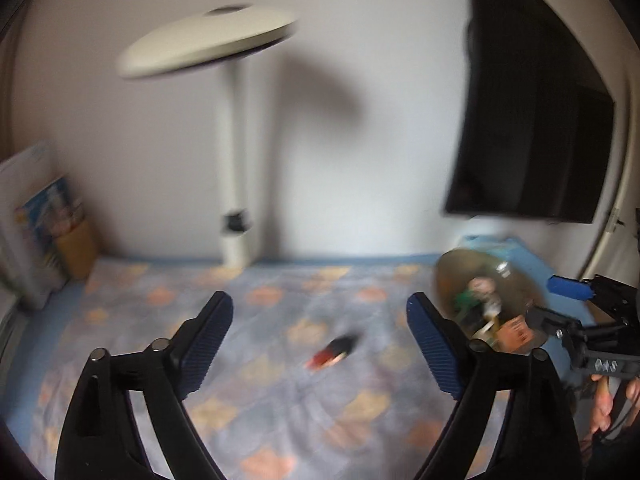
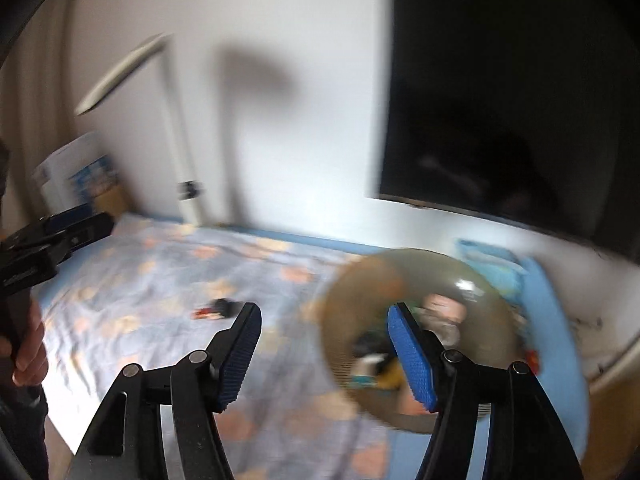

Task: Organize rigid objects
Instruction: 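Carry the doll and lighter over the gold bowl and open both grippers, then move both grippers toward the red-and-black figure and clear plastic cup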

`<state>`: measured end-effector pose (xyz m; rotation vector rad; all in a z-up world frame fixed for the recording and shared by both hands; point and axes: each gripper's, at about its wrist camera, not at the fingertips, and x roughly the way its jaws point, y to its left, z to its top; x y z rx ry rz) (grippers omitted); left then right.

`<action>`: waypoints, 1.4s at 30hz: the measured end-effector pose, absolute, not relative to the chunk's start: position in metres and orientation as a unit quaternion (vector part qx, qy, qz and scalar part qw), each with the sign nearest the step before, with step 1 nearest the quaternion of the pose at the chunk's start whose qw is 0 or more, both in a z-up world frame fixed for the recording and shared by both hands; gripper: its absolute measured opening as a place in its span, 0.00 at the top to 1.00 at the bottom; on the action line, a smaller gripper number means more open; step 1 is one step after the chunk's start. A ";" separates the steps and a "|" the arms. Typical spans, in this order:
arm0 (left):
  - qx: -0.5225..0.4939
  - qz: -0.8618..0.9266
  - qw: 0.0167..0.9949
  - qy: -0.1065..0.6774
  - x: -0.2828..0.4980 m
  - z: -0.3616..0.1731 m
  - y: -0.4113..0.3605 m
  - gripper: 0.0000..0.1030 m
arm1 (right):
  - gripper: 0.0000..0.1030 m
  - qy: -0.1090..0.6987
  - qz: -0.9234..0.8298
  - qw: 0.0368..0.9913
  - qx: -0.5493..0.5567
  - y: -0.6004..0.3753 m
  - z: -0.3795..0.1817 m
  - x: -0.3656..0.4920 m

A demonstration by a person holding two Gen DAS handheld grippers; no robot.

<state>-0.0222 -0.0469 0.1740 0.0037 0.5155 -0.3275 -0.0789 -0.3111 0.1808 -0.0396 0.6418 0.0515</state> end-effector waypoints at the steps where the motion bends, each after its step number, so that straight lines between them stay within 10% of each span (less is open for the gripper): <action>1: 0.000 -0.148 0.953 0.264 -0.024 0.161 -0.036 0.11 | 0.18 0.316 0.033 0.948 -0.025 -0.298 0.176 -0.079; 13: -0.003 -0.082 0.935 0.344 -0.021 0.022 0.006 0.11 | 0.10 0.384 0.093 0.918 -0.030 -0.207 0.027 -0.067; 42: 0.035 -0.074 0.933 0.351 0.002 0.052 0.009 0.11 | 0.10 0.464 0.129 0.875 0.039 -0.207 0.041 0.003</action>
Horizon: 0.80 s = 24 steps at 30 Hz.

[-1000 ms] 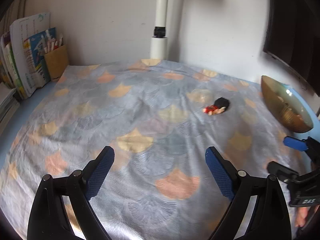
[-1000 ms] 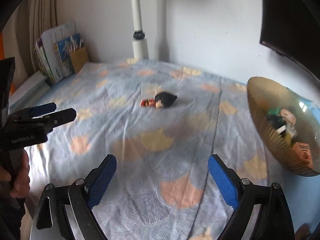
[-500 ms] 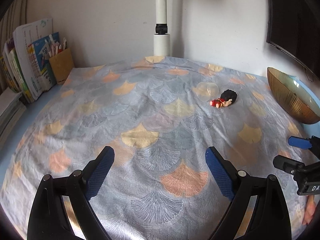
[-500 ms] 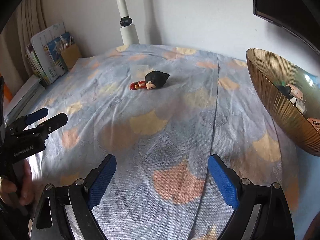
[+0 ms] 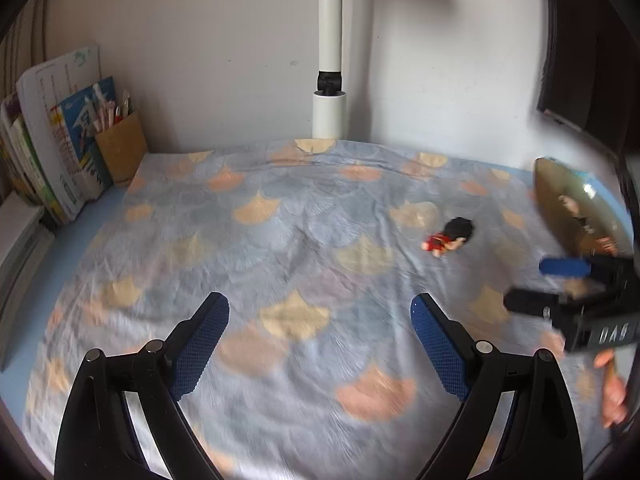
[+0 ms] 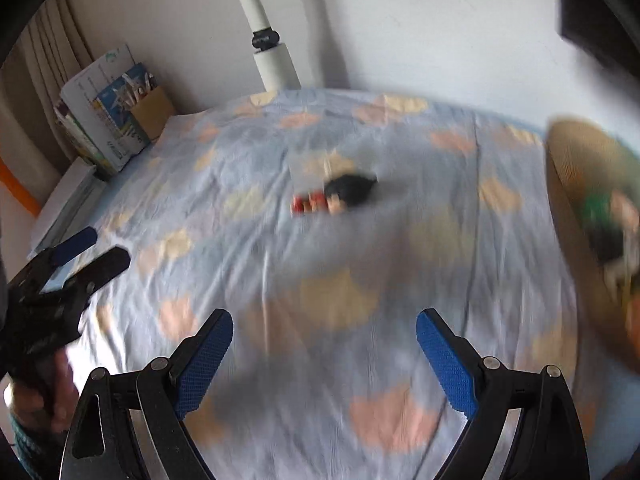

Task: Organize rigid objects
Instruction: 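Move both grippers toward the red-and-black figure and clear plastic cup, then grasp the red-and-black figure with the right gripper while the left gripper grasps the clear cup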

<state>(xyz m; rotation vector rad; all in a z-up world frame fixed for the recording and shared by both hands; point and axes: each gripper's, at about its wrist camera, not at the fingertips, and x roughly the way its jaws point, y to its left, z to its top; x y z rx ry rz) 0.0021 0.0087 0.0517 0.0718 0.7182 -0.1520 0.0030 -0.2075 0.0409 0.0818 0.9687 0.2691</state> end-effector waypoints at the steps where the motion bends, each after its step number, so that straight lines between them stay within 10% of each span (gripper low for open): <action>1: 0.037 -0.074 0.932 0.354 0.007 0.047 0.008 0.11 | 0.10 0.462 0.131 0.877 0.037 -0.203 0.042 0.014; 17: 0.012 -0.201 0.905 0.374 0.063 0.068 0.004 0.11 | 0.37 0.476 0.120 0.856 0.166 -0.206 0.007 0.102; 24: 0.093 -0.299 0.865 0.392 0.120 0.052 -0.044 0.15 | 0.67 0.463 0.152 0.866 0.109 -0.206 0.006 0.107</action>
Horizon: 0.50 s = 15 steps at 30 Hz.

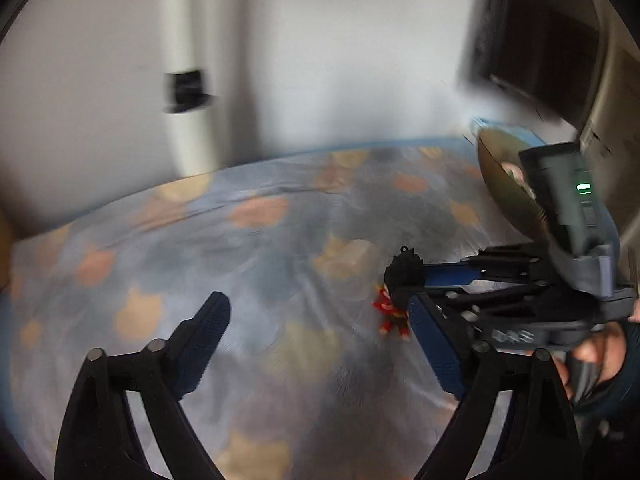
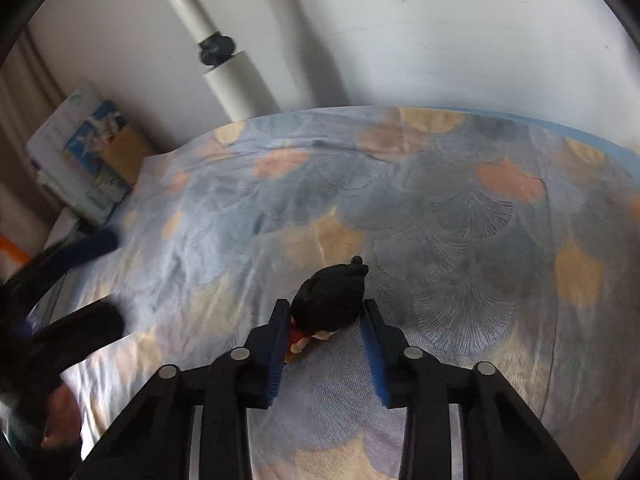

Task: Organize rigid objects
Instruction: 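Grasp the red-and-black figure with the right gripper while the left gripper grasps the clear cup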

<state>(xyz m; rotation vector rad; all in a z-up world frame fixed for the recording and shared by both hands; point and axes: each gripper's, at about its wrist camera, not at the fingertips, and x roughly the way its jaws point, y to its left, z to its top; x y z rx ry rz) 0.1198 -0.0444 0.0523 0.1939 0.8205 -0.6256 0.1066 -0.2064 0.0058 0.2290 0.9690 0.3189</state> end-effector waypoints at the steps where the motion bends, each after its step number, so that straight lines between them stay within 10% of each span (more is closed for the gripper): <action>1: 0.094 -0.310 0.858 0.399 0.128 0.046 -0.053 0.17 | 0.67 0.462 0.162 0.866 0.105 -0.210 0.006 0.105; 10: 0.097 -0.344 0.825 0.437 0.158 0.010 -0.089 0.60 | 0.67 0.466 0.205 0.855 0.098 -0.234 0.010 0.088; 15: 0.104 -0.346 0.831 0.424 0.130 0.018 -0.092 0.61 | 0.67 0.463 0.232 0.852 0.076 -0.233 0.017 0.071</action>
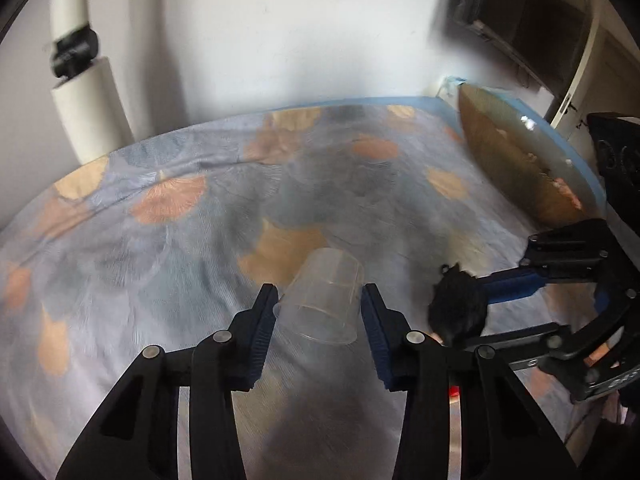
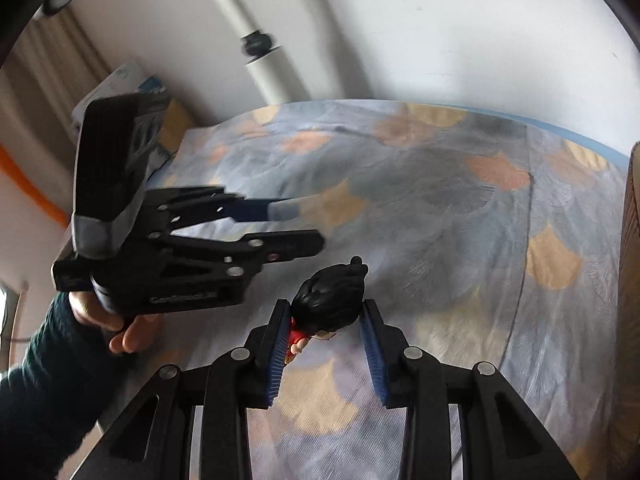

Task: Organize rigid objects
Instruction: 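Grasp the red-and-black figure with the right gripper while the left gripper grasps the clear cup, then lift the red-and-black figure and clear cup off the bed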

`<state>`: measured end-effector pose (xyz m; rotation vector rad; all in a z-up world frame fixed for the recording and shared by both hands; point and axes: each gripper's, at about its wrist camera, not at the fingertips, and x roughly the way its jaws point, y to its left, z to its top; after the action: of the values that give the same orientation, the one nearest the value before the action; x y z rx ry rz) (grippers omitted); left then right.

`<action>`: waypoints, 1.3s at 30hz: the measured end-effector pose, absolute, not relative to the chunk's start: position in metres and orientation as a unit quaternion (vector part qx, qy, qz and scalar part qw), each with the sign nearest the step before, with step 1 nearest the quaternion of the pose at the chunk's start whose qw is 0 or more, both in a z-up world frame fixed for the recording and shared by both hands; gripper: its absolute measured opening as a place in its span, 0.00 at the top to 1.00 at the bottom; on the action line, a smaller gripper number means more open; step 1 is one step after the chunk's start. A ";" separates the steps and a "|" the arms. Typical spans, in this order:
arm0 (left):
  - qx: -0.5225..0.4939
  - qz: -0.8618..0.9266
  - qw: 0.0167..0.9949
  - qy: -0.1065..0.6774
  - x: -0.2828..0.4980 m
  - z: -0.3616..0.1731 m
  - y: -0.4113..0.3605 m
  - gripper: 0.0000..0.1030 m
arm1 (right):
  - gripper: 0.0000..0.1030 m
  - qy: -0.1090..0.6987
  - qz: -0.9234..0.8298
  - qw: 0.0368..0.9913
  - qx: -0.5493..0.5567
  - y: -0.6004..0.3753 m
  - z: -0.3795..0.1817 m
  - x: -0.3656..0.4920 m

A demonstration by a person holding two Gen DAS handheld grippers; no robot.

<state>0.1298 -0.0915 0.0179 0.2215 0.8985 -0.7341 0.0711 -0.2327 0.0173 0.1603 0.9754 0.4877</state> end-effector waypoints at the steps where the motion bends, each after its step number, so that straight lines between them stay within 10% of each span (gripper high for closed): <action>1: 0.103 -0.342 0.835 0.418 0.119 0.023 -0.086 0.61 | 0.67 0.462 0.240 0.851 0.066 -0.230 0.019 0.066; 14: 0.021 -0.149 0.904 0.401 -0.001 0.027 0.034 0.61 | 0.66 0.490 0.294 0.817 -0.078 -0.176 0.013 -0.003; 18: -0.014 -0.117 0.911 0.395 -0.010 0.012 0.053 0.61 | 0.39 0.490 0.251 0.834 -0.035 -0.180 0.019 -0.001; 30: -0.059 -0.107 0.921 0.371 -0.017 0.015 0.069 0.61 | 0.38 0.507 0.154 0.847 0.038 -0.178 0.004 -0.035; 39: -0.046 -0.114 0.926 0.358 -0.023 0.019 0.064 0.61 | 0.67 0.452 0.100 0.883 -0.083 -0.148 0.000 -0.038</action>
<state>-0.0227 0.0639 0.0185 -0.0951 0.7333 -0.2328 -0.0377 -0.1476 0.0000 -0.1724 0.9408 0.2076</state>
